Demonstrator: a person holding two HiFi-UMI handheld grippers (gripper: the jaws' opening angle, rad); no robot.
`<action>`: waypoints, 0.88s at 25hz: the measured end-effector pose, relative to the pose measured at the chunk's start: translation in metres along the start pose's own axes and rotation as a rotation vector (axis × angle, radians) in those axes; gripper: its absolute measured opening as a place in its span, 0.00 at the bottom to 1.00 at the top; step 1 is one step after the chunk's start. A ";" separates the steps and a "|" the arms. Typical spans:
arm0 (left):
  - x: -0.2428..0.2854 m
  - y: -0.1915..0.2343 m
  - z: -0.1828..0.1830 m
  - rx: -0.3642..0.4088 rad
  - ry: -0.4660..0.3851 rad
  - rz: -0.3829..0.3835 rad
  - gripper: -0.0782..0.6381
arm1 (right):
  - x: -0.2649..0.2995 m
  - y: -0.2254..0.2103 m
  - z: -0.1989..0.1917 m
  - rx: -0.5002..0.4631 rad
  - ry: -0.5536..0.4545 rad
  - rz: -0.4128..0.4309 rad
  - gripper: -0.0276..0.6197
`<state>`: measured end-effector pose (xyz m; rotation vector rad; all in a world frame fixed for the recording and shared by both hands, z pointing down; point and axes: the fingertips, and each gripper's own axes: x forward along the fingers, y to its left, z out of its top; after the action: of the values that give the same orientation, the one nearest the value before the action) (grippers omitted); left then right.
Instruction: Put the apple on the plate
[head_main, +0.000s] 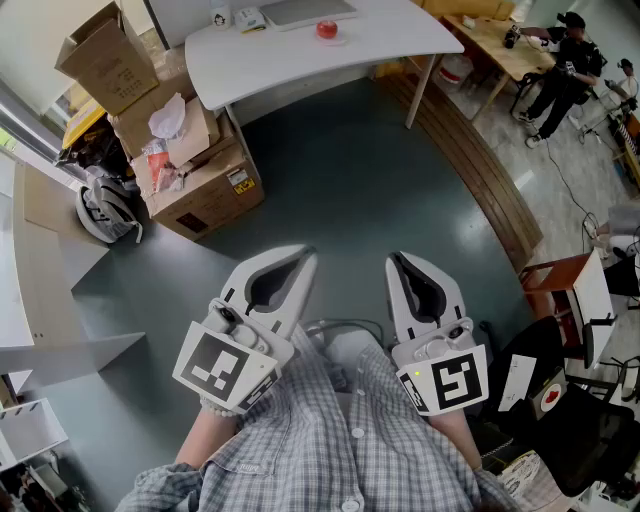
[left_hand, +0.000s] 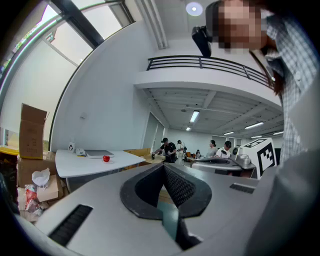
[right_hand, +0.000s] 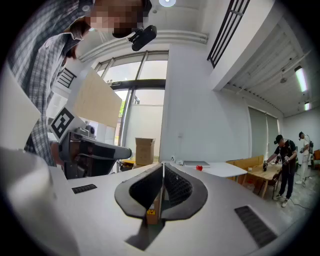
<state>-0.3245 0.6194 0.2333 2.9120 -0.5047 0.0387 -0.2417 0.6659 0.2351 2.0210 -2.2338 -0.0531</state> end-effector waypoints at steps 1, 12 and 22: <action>0.001 0.001 0.000 0.003 0.000 -0.002 0.12 | 0.001 0.000 0.000 -0.001 0.001 -0.002 0.08; 0.003 0.007 -0.001 0.009 0.004 -0.010 0.12 | 0.008 0.000 -0.004 0.005 0.004 -0.011 0.08; -0.009 0.022 0.003 -0.001 -0.018 0.016 0.12 | 0.014 0.002 -0.001 0.033 -0.002 -0.030 0.09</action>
<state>-0.3402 0.6015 0.2336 2.9099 -0.5306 0.0148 -0.2452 0.6520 0.2376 2.0722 -2.2201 -0.0222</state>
